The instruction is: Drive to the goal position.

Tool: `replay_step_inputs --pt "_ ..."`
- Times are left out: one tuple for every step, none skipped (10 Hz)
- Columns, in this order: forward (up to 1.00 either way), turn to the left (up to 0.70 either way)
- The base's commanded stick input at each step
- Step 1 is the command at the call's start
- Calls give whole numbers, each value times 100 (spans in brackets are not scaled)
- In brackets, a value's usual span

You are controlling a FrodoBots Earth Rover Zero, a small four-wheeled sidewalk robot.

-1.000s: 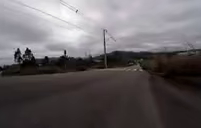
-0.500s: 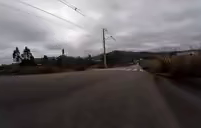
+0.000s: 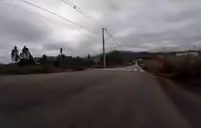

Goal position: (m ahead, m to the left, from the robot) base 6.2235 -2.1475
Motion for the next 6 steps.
replay_step_inputs --pt "50 0" --pt "65 0" --pt "45 0" --pt "45 0" --pt "45 0" --pt "25 0"
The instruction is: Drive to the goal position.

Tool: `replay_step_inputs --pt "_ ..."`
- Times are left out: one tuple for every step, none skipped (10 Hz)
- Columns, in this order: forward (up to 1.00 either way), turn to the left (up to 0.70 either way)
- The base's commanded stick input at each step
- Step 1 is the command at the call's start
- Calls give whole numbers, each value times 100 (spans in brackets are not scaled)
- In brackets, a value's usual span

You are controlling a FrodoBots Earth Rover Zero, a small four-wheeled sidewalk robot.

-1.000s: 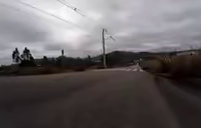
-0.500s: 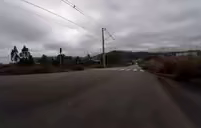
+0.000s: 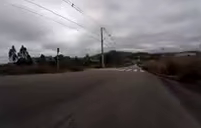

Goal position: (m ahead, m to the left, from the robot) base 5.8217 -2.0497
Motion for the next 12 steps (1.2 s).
replay_step_inputs --pt "0 0" --pt "0 0" --pt "0 0" --pt "0 0" --pt "0 0" --pt "0 0" --pt "0 0" --pt "0 0" --pt "0 0" --pt "30 0" --pt "61 0" --pt "70 0"
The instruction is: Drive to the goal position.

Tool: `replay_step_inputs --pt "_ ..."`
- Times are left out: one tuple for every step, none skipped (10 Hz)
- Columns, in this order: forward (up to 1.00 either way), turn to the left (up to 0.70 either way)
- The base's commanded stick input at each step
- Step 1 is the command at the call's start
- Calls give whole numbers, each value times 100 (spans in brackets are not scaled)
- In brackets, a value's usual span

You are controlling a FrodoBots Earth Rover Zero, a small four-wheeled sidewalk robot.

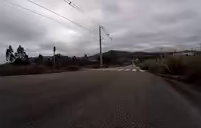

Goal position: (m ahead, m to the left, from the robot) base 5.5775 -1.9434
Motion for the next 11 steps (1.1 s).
replay_step_inputs --pt "70 0" --pt "70 0" --pt "70 0" --pt "70 0" --pt "70 0" --pt "70 0" --pt "70 0" --pt "70 0" --pt "70 0" --pt "70 0" --pt "70 -5"
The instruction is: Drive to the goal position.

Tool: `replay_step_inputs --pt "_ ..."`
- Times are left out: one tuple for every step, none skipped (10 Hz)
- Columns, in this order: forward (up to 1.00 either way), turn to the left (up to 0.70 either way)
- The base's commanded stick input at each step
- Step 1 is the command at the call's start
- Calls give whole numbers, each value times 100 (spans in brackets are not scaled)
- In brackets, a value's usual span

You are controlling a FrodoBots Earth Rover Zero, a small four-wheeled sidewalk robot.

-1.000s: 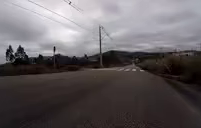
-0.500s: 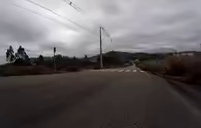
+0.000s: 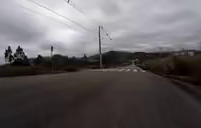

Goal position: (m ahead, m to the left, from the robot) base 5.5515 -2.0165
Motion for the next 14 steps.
replay_step_inputs --pt "70 -14" --pt "70 -14" --pt "70 -14" --pt "70 -14" --pt "70 -14" --pt "70 -8" --pt "70 0" --pt "70 0" --pt "70 0" --pt "70 0" --pt "70 0" --pt "70 0" --pt "70 0" --pt "70 0"
